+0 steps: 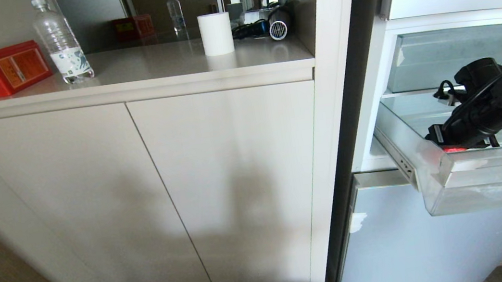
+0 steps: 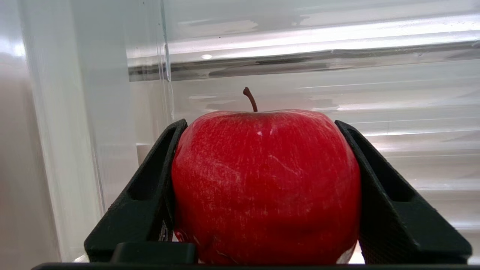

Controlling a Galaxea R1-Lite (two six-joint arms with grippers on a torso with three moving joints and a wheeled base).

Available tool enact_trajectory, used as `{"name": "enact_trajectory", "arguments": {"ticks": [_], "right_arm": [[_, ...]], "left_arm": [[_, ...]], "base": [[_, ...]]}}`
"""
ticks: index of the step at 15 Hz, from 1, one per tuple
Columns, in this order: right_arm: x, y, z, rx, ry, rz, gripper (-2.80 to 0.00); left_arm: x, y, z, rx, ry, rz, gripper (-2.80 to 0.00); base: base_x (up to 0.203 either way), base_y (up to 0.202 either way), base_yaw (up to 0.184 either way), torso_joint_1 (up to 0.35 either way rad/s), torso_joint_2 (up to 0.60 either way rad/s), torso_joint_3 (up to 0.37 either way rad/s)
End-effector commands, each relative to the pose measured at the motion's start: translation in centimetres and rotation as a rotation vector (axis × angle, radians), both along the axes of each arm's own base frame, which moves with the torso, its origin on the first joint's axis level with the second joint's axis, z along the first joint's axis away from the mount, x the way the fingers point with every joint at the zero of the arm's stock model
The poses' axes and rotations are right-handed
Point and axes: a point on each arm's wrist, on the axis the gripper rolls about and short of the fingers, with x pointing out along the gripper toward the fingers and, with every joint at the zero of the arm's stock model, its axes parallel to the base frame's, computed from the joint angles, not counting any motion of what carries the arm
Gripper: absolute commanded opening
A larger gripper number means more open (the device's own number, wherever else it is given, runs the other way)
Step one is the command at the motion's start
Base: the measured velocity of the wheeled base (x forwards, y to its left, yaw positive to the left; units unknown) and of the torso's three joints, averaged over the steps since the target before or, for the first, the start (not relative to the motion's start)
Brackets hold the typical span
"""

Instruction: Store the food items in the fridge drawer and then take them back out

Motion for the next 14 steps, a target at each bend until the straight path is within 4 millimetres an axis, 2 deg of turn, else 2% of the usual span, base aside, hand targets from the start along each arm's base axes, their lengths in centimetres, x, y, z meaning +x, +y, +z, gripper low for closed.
{"name": "enact_trajectory", "arguments": {"ticks": [1,5,7,10,14], "right_arm": [[-0.8,0.1,1.2,-0.001,-0.022,0.0,-2.8],[-5.1,0.8,5.5,-0.008,-0.101,-0.005,-2.8],[-7.6,1.1,6.7,-0.009,-0.119,-0.005,-2.8],[-11.1,1.6,8.1,-0.02,-0.189,-0.009,-2.8],[-15.0,1.9,8.5,-0.049,-0.315,-0.021,-2.8]], "left_arm": [[0.0,0.0,0.0,0.0,0.0,0.001,-2.8],[0.0,0.0,0.0,0.0,0.0,0.001,-2.8],[0.0,0.0,0.0,0.0,0.0,0.001,-2.8],[0.0,0.0,0.0,0.0,0.0,0.001,-2.8],[0.0,0.0,0.0,0.0,0.0,0.001,-2.8]], "base": [[0.0,0.0,0.0,0.0,0.0,0.0],[0.0,0.0,0.0,0.0,0.0,0.0],[0.0,0.0,0.0,0.0,0.0,0.0],[0.0,0.0,0.0,0.0,0.0,0.0],[0.0,0.0,0.0,0.0,0.0,0.0]]}}
